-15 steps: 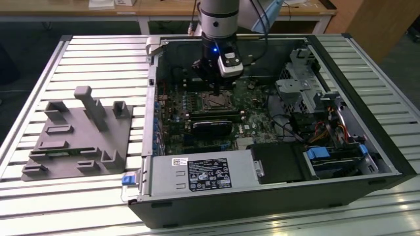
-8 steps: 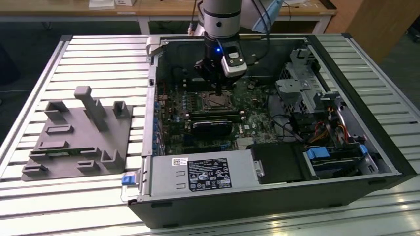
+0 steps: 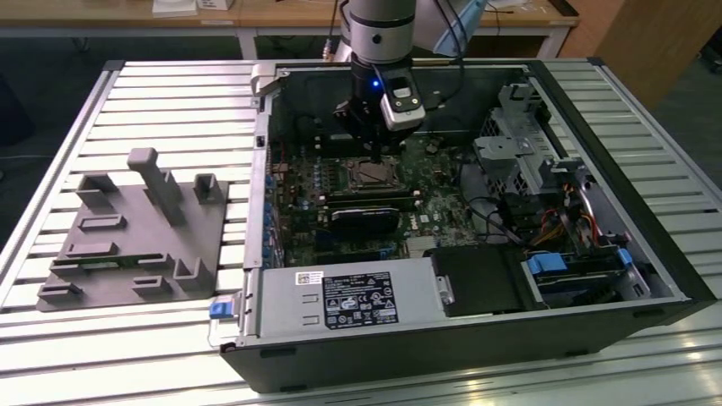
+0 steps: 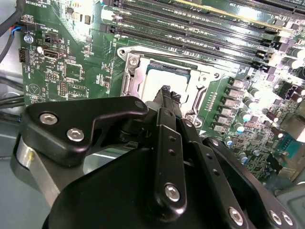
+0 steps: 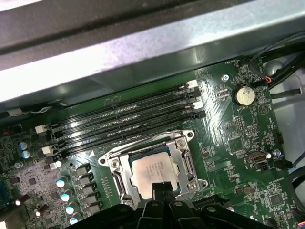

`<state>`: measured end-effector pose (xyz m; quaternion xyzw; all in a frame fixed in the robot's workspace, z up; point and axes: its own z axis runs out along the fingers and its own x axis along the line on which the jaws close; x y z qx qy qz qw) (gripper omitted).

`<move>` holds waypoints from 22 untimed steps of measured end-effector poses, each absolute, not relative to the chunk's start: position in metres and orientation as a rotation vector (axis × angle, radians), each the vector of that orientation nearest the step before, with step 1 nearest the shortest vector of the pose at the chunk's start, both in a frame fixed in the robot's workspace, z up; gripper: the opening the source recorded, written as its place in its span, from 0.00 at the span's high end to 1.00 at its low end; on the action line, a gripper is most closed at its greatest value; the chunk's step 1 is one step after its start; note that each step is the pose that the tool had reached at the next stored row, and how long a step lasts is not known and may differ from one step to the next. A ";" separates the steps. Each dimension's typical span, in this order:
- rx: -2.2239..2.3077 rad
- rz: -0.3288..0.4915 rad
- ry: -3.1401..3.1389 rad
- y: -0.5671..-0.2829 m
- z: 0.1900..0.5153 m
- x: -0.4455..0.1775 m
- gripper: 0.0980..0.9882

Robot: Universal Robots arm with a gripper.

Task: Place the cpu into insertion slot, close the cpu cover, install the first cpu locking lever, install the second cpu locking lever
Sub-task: 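Install the second cpu locking lever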

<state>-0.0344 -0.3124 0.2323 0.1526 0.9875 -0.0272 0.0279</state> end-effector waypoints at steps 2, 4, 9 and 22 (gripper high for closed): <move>0.471 -0.084 3.049 -0.313 0.232 -0.034 0.99; 0.471 -0.084 3.049 -0.314 0.232 -0.034 0.99; 0.471 -0.084 3.049 -0.317 0.232 -0.034 0.99; 0.471 -0.084 3.048 -0.334 0.232 -0.034 0.99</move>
